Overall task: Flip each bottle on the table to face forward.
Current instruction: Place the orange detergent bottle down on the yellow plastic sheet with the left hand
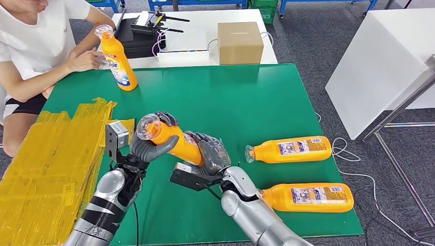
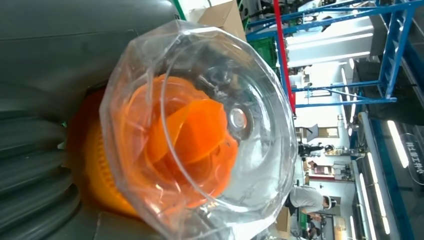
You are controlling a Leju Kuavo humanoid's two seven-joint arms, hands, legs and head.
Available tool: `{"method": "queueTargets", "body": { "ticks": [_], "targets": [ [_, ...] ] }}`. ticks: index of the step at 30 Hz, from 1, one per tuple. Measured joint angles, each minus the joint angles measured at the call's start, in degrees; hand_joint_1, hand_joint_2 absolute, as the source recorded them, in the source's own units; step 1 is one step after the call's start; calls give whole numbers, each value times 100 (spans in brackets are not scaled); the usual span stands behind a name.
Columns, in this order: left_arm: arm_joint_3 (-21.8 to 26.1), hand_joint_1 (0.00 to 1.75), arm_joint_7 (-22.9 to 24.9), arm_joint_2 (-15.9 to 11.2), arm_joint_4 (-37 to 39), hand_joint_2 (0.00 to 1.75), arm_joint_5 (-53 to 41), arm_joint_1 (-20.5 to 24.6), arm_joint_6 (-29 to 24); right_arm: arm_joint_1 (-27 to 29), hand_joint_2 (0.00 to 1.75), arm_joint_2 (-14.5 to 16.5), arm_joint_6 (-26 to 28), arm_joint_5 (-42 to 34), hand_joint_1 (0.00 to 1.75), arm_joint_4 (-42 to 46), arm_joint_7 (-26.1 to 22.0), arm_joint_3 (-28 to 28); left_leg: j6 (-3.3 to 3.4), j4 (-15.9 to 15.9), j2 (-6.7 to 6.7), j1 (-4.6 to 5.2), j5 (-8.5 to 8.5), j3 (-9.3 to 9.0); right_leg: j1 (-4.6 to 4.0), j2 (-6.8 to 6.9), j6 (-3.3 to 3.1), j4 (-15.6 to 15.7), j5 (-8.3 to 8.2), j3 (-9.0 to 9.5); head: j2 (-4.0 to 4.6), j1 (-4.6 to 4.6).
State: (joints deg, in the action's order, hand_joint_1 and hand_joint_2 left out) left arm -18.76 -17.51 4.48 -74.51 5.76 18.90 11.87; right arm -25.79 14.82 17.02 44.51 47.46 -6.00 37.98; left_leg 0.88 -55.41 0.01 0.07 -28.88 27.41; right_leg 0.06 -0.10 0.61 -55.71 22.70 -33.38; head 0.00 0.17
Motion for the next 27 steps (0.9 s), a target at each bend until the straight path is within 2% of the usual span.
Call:
{"method": "queueTargets", "body": {
  "ticks": [19, 23, 27],
  "targets": [
    [123, 175, -22, 40, 0, 175, -4, -4, -55, 159, 175, -23, 105, -14, 175, 272, -40, -32, 0, 0, 0, 0, 0, 0, 0, 0, 0, 0, 0, 0, 0, 0],
    [126, 0, -22, 45, 0, 175, -16, -3, -58, 182, 175, -22, 129, -17, 175, 303, -61, -37, 0, 0, 0, 0, 0, 0, 0, 0, 0, 0, 0, 0, 0, 0],
    [129, 0, -22, 56, -1, 175, -55, -2, -105, 255, 175, -24, 216, -4, 175, 427, -87, -38, 0, 0, 0, 0, 0, 1, 0, 0, 0, 0, 0, 0, 0, 1]
  ]
}}
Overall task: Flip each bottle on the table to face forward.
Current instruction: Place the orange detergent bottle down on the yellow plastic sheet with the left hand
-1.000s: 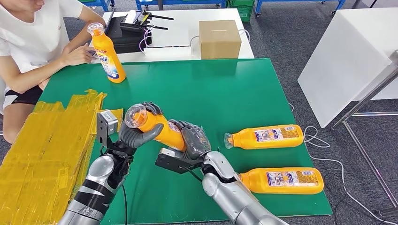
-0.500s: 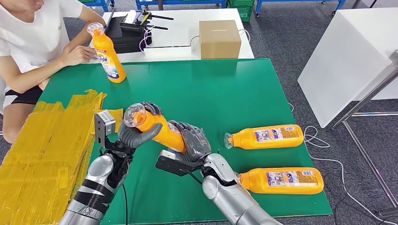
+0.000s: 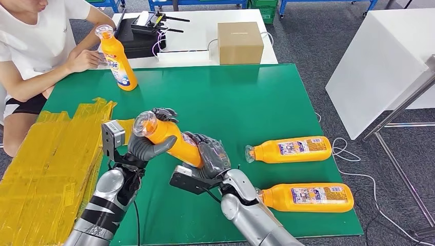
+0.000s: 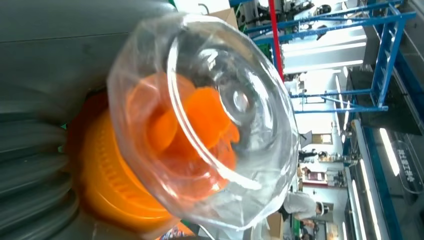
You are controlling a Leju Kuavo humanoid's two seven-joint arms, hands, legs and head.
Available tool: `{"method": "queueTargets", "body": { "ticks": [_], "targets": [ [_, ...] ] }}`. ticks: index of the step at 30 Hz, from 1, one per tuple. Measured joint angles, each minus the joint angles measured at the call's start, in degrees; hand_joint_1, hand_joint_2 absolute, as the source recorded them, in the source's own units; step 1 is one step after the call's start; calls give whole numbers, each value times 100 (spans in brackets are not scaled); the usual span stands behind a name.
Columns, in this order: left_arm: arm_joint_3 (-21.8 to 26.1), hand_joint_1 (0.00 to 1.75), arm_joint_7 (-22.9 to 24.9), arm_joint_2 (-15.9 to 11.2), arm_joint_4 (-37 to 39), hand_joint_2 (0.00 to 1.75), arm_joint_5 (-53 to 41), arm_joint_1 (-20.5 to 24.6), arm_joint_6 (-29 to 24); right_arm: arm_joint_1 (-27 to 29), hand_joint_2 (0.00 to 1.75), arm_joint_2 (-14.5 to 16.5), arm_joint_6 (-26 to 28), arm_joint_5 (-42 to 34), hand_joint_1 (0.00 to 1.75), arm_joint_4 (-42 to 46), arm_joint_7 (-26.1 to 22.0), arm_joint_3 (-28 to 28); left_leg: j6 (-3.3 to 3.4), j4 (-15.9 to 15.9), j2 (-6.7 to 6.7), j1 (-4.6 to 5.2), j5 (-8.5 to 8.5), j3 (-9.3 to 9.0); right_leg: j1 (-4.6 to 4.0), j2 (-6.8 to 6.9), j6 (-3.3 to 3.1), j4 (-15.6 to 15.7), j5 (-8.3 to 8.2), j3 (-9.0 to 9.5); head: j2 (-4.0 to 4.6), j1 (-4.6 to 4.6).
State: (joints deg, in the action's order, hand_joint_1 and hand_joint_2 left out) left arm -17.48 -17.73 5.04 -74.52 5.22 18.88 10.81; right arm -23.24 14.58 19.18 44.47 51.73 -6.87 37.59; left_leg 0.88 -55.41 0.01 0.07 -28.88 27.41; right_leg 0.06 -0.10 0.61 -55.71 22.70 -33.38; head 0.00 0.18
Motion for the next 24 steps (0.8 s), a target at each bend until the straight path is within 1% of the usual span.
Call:
{"method": "queueTargets", "body": {
  "ticks": [9, 24],
  "targets": [
    [2, 0, 5, 16, 1, 175, -17, -33, -8, 54, 175, -7, 80, 20, 175, 281, -37, 1, 0, 0, 0, 0, 0, 0, 0, 0, 0, 0, 0, 0, 0, 0],
    [6, 0, 30, 23, -1, 175, 6, -38, -16, 55, 175, -7, 83, 1, 175, 332, -39, 3, 0, 0, 0, 0, 0, 0, 0, 0, 0, 0, 0, 0, 0, -1]
  ]
}}
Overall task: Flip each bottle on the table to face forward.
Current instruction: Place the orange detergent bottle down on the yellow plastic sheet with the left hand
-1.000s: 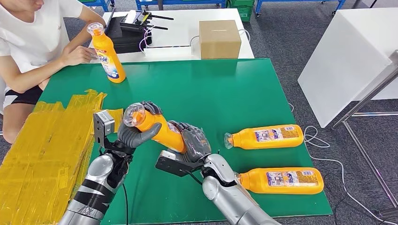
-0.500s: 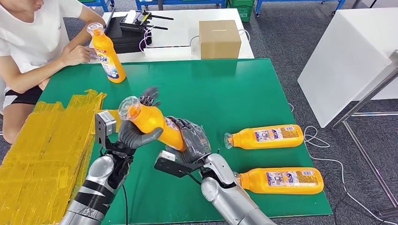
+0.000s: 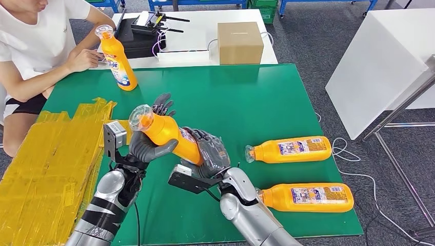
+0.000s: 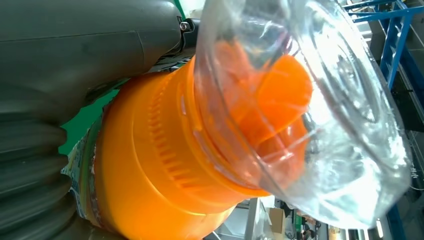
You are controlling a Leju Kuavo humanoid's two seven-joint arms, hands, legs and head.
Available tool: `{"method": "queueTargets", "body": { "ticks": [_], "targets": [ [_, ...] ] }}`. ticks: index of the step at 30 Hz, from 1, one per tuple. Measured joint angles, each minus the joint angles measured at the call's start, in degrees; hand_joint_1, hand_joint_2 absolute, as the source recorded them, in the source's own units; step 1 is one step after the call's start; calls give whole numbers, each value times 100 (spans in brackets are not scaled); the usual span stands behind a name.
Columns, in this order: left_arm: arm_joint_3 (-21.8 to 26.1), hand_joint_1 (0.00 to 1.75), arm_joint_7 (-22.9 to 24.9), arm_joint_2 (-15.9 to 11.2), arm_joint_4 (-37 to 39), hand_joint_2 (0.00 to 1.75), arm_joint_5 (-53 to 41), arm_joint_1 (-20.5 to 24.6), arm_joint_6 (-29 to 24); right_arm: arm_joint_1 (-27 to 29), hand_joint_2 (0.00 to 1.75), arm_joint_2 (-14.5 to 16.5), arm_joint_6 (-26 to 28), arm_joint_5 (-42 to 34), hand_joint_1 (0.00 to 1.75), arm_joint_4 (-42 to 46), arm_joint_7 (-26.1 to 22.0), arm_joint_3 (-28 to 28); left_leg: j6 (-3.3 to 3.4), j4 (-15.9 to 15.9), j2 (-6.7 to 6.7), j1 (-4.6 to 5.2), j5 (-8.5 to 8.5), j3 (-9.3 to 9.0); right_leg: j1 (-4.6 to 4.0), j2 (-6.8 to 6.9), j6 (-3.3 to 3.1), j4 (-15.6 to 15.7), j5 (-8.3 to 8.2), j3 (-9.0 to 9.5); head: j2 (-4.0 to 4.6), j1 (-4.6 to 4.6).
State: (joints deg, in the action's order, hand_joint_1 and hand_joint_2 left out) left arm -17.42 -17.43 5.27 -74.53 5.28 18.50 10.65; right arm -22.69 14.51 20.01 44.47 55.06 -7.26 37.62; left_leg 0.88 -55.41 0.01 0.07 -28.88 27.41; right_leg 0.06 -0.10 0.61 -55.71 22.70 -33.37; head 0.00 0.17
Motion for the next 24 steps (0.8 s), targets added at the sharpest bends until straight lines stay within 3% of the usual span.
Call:
{"method": "queueTargets", "body": {
  "ticks": [9, 13, 24],
  "targets": [
    [0, 0, 10, 0, 1, 175, 38, 0, 13, -1, 175, 0, -12, -28, 175, -2, 0, 8, 0, 0, 0, 0, 0, 0, 0, 0, 0, 0, 0, 0, 0, 0],
    [0, 171, 5, 1, 2, 175, 58, -1, 12, -2, 175, 1, -26, -28, 175, -4, 0, 9, 0, 0, 0, 0, 0, 0, 0, 0, 0, 0, 0, 0, 0, 0],
    [3, 175, -90, 46, -3, 175, 272, -43, -75, -45, 175, 21, -31, -46, 175, -57, -24, 41, 0, 0, 0, 0, 0, 1, 0, 0, 0, 0, 0, 0, 0, 2]
  ]
}}
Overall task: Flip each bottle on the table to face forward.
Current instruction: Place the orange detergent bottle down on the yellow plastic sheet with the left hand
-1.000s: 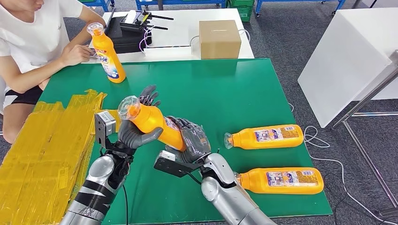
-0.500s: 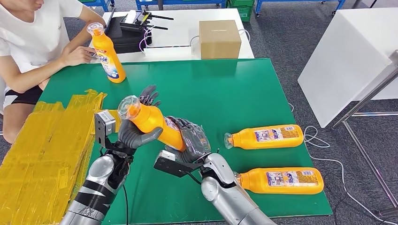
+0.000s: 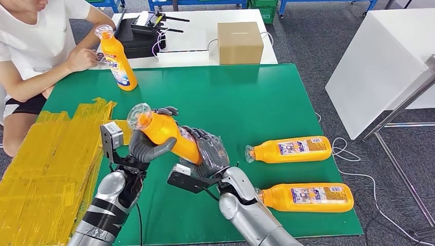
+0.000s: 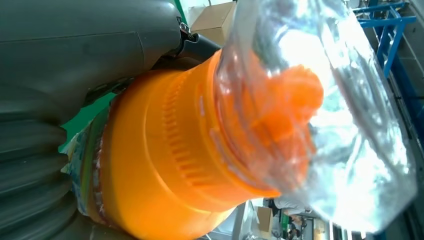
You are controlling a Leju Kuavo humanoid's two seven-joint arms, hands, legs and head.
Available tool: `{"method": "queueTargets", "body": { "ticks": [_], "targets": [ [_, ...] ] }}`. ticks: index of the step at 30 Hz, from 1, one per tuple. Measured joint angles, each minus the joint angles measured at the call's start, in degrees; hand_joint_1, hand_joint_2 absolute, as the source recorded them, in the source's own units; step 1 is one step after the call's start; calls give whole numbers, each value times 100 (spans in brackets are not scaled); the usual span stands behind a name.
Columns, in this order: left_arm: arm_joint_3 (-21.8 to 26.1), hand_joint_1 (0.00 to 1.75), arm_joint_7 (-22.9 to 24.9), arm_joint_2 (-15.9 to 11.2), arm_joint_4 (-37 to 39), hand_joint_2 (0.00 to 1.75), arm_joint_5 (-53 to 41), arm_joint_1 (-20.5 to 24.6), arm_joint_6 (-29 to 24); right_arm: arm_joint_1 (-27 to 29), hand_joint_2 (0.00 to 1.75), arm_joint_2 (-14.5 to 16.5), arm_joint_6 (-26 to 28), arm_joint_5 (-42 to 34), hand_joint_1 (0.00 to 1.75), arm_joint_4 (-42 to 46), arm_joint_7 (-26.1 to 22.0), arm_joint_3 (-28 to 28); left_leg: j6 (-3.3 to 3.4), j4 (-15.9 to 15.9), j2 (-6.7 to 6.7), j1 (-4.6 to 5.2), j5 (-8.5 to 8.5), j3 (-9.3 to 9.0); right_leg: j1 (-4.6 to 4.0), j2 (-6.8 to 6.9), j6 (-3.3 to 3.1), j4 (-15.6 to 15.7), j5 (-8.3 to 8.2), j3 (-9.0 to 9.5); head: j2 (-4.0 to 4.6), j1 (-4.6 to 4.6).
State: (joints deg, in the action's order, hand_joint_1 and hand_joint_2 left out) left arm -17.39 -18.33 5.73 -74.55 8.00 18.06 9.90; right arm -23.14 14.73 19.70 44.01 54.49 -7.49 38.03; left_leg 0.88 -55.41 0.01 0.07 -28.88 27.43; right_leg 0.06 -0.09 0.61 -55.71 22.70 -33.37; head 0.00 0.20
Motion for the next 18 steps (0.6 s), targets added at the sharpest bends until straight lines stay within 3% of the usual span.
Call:
{"method": "queueTargets", "body": {
  "ticks": [18],
  "targets": [
    [13, 175, -18, 0, 0, 175, 56, 1, -12, 4, 175, 11, 105, -79, 175, 0, -73, 7, 0, 0, 0, 0, 0, 0, 0, 0, 0, 0, 0, 0, 0, -2]
  ]
}}
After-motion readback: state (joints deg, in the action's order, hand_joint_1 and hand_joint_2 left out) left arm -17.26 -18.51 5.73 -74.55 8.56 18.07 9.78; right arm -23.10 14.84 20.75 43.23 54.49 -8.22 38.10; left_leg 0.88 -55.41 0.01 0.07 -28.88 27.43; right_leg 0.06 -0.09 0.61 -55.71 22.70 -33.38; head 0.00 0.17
